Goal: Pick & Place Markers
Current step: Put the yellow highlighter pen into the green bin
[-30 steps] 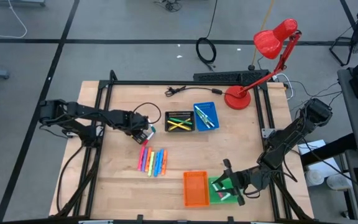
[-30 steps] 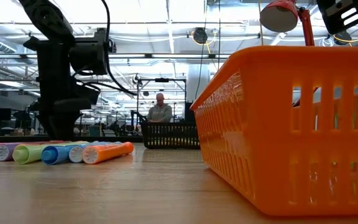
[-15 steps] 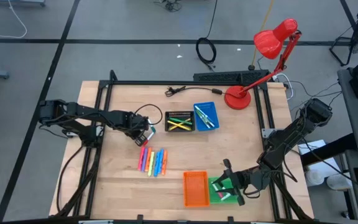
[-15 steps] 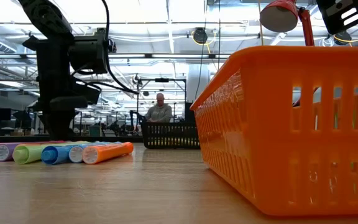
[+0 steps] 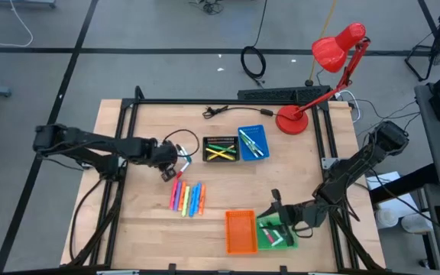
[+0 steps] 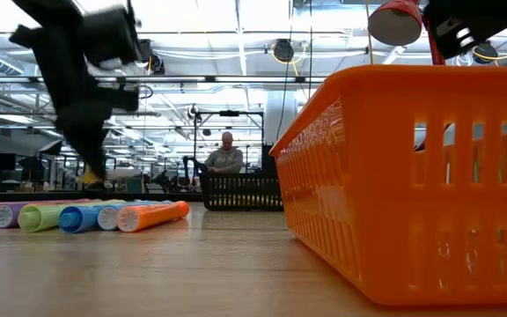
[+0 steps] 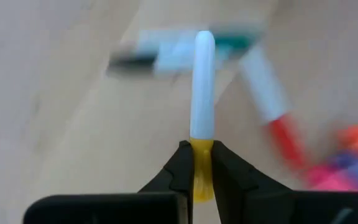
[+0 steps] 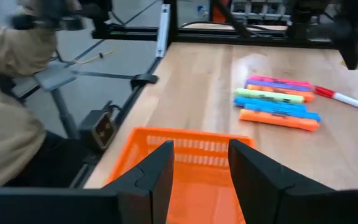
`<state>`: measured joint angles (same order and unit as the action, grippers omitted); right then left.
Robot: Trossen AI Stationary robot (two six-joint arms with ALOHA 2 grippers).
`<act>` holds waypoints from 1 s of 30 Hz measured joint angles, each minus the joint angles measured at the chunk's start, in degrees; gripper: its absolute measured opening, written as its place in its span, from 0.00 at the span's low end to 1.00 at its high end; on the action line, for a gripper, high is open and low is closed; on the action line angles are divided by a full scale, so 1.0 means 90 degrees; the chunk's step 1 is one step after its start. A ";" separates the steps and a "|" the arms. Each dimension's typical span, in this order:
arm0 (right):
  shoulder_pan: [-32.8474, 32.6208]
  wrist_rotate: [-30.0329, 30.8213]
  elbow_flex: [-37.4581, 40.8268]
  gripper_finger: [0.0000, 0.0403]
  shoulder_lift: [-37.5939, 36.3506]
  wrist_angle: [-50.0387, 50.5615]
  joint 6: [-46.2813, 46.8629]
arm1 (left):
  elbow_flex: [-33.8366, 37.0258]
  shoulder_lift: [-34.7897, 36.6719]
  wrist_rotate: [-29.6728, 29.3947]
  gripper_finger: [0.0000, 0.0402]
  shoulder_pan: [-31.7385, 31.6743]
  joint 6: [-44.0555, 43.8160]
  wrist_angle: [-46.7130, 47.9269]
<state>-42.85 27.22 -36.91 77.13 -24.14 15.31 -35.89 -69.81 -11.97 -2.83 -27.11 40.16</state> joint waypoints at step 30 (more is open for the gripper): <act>0.2610 -0.0641 -0.0969 0.65 0.1816 -0.3897 -0.2629 | -0.0013 -0.1049 0.2208 0.08 0.1299 0.4295 -0.8459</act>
<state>-19.36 21.45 -45.63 93.48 -59.22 -8.35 -36.01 -79.24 7.90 8.86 11.55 -35.97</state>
